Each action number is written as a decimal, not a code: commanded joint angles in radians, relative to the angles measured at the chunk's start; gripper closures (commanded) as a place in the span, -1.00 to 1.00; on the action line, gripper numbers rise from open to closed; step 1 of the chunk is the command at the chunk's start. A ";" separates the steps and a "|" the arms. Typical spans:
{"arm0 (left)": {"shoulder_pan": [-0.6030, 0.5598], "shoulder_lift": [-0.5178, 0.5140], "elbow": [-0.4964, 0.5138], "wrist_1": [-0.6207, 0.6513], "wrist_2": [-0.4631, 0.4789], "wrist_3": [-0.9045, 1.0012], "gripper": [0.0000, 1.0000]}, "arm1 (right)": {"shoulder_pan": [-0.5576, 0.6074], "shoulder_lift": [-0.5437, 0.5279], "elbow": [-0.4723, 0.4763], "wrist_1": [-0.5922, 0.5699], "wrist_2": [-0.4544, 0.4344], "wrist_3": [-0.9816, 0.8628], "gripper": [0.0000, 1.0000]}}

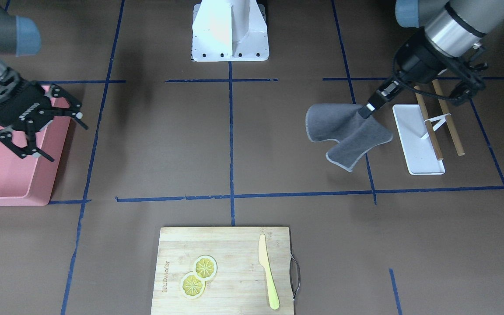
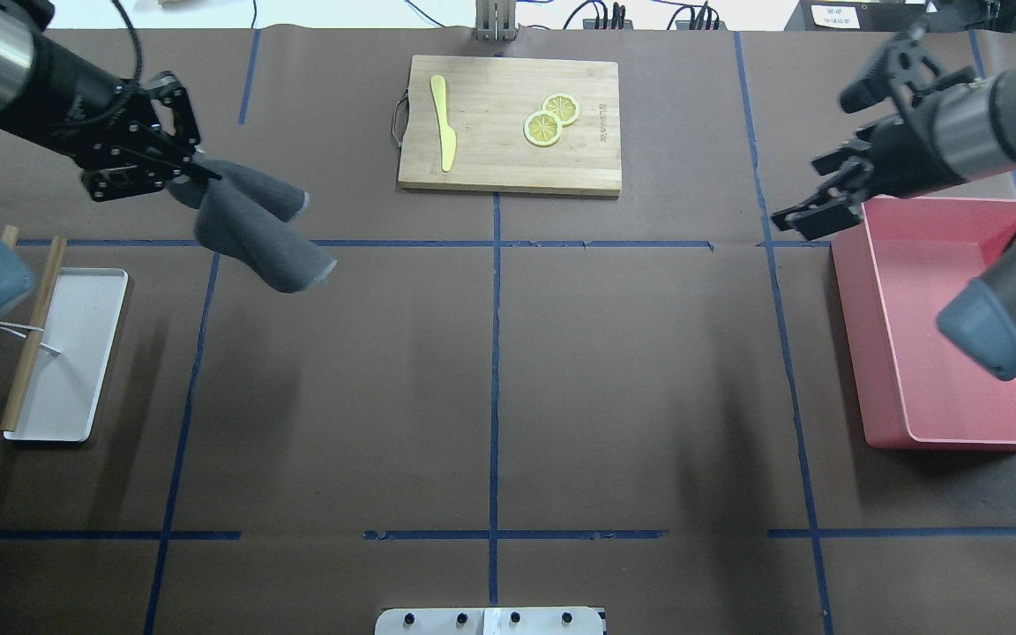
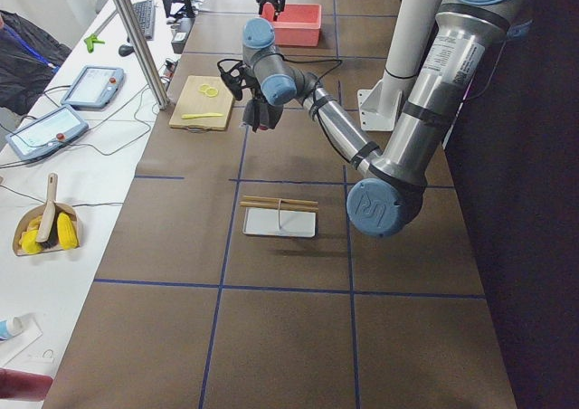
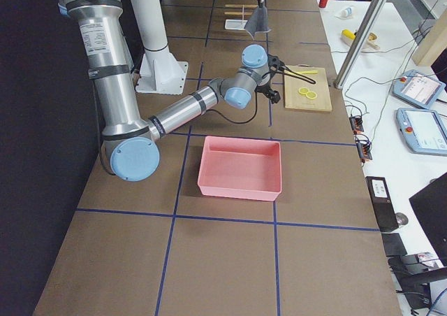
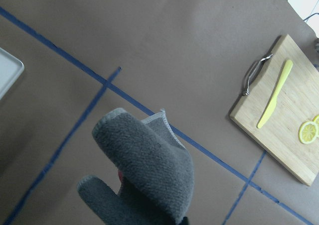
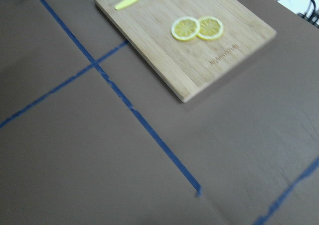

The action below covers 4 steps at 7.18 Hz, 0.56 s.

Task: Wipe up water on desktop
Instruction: 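Lift the grey towel with the left gripper while the right gripper approaches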

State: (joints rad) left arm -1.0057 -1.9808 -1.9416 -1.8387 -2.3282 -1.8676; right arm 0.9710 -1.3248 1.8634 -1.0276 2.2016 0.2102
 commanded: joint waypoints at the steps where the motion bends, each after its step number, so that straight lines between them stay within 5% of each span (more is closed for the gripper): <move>1: 0.045 -0.111 0.041 -0.002 0.036 -0.274 1.00 | -0.147 0.143 0.006 0.003 -0.159 0.018 -0.99; 4: 0.079 -0.202 0.067 -0.014 0.038 -0.482 1.00 | -0.302 0.220 0.010 0.004 -0.376 0.017 -0.99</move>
State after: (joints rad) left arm -0.9414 -2.1501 -1.8796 -1.8491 -2.2913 -2.2743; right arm 0.7192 -1.1327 1.8702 -1.0250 1.8949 0.2281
